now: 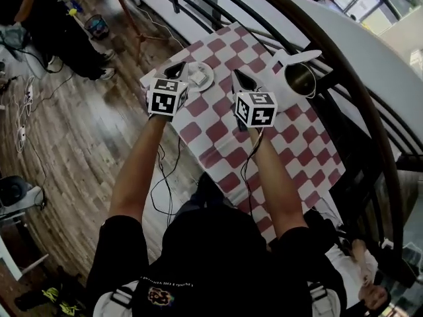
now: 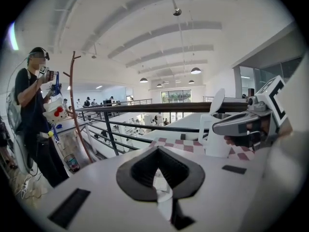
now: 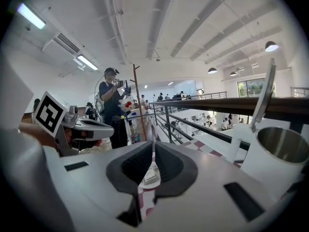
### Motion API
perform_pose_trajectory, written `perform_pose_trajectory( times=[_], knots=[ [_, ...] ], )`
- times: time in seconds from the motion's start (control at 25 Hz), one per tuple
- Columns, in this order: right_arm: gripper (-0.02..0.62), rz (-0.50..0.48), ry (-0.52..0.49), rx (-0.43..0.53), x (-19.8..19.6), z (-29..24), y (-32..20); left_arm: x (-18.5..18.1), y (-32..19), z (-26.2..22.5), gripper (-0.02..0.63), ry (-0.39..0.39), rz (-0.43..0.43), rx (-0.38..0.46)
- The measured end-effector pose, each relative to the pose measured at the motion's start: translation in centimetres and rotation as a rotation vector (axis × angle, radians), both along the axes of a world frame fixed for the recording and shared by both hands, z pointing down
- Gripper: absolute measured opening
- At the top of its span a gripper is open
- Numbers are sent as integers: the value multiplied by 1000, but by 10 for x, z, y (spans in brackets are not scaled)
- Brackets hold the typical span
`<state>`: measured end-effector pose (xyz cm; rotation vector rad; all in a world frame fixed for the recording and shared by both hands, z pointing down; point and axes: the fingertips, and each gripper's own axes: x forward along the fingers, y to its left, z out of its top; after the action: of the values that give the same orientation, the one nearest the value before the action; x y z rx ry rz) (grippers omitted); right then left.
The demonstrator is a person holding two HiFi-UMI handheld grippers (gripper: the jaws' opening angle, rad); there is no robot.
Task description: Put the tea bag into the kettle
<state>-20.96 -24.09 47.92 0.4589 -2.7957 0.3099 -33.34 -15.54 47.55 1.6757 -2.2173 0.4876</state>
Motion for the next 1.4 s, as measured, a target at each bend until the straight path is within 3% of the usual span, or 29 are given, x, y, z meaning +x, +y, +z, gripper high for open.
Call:
perform_pose_trajectory(
  times=[0.16,0.68,1.4],
  knots=[
    [29,-70,26,0,-20,7,21,-13,38,5,5,12,-76,-10],
    [29,-185,81,27,-76,32,61,-54,112,29,3,40,-195,-37],
    [31,-283,204,10,-101,99,67,-55,113,96,5,144,-210,-113]
  ],
)
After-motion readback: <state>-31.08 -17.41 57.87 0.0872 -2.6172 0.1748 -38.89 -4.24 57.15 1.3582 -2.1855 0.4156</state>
